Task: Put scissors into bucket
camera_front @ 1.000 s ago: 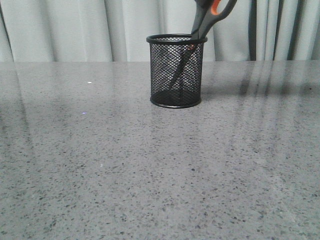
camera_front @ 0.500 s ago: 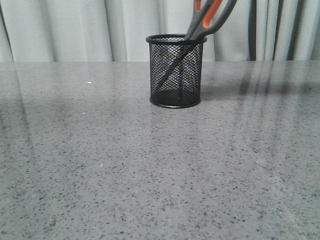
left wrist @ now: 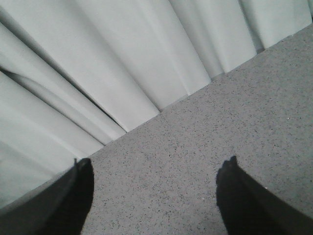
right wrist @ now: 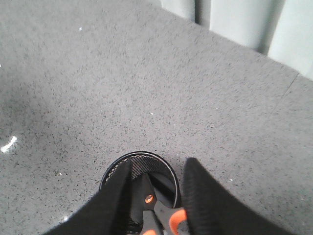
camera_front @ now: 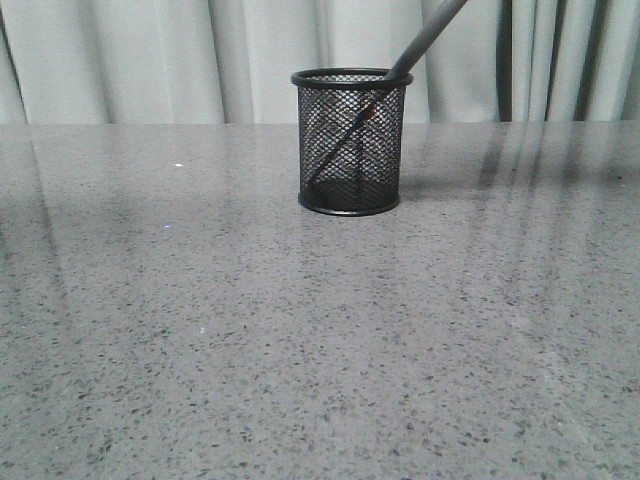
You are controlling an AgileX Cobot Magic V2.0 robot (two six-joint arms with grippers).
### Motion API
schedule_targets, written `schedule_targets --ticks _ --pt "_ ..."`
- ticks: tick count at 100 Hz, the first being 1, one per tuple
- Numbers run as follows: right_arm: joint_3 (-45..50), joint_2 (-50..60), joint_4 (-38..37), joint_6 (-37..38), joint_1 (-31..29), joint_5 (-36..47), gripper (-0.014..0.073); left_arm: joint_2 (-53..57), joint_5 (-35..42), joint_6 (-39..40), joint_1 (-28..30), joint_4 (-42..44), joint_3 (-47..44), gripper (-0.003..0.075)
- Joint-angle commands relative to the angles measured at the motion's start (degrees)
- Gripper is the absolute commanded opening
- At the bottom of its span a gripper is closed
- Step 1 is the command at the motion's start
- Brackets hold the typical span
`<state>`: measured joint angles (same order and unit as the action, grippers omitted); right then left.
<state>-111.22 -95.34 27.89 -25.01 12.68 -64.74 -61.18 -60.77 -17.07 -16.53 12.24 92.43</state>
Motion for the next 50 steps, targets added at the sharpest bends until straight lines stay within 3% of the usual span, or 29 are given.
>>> schedule_targets --ticks 1,8,19,37,50 --pt "-1.9 5.1 1.7 1.0 -0.8 2.3 0.0053 0.5 5.4 0.9 0.0 -0.1 1.3 0.0384" --pt "-1.8 7.1 1.7 1.1 -1.0 2.8 -0.0073 0.5 7.0 0.9 0.0 -0.5 1.0 0.0251" --pt "0.2 10.9 1.6 2.0 -1.0 5.2 -0.0045 1.1 9.4 1.0 0.0 -0.9 0.9 -0.0025" --pt "10.4 19.3 1.6 2.3 -1.0 16.3 -0.0045 2.8 15.0 4.6 0.0 -1.0 -1.1 -0.0021" --pt "25.3 29.0 1.6 1.5 -1.0 30.2 -0.0045 8.0 22.8 8.3 0.0 -1.0 -10.4 -0.0021"
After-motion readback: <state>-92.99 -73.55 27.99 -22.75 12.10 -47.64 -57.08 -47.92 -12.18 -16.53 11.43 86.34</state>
